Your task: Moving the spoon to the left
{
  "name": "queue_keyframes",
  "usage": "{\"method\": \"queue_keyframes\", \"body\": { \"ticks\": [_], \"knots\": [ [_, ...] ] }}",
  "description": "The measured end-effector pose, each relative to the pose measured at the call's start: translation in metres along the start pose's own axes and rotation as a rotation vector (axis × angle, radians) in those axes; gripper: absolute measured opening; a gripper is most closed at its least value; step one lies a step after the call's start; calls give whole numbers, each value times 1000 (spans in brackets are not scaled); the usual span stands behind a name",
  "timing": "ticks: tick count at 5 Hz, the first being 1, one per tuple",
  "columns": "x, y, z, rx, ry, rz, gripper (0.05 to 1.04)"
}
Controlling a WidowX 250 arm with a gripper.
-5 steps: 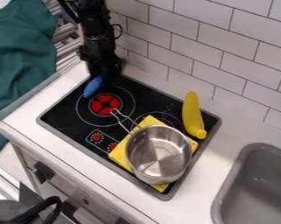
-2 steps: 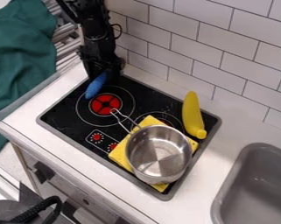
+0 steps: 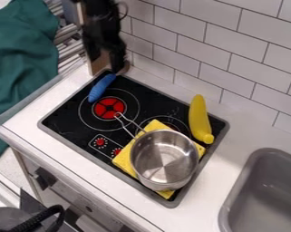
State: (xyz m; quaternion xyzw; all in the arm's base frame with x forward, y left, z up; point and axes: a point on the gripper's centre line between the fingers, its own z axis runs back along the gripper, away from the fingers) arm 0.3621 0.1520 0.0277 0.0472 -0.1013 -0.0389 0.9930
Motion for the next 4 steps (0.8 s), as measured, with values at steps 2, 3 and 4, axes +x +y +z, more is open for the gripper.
{"method": "queue_keyframes", "body": {
  "ticks": [2, 3, 4],
  "knots": [
    [-23, -56, 19, -17, 57, 81, 1003],
    [-27, -73, 25, -22, 54, 129, 1003],
    [-23, -90, 27, -27, 23, 128, 1002]
  ]
}}
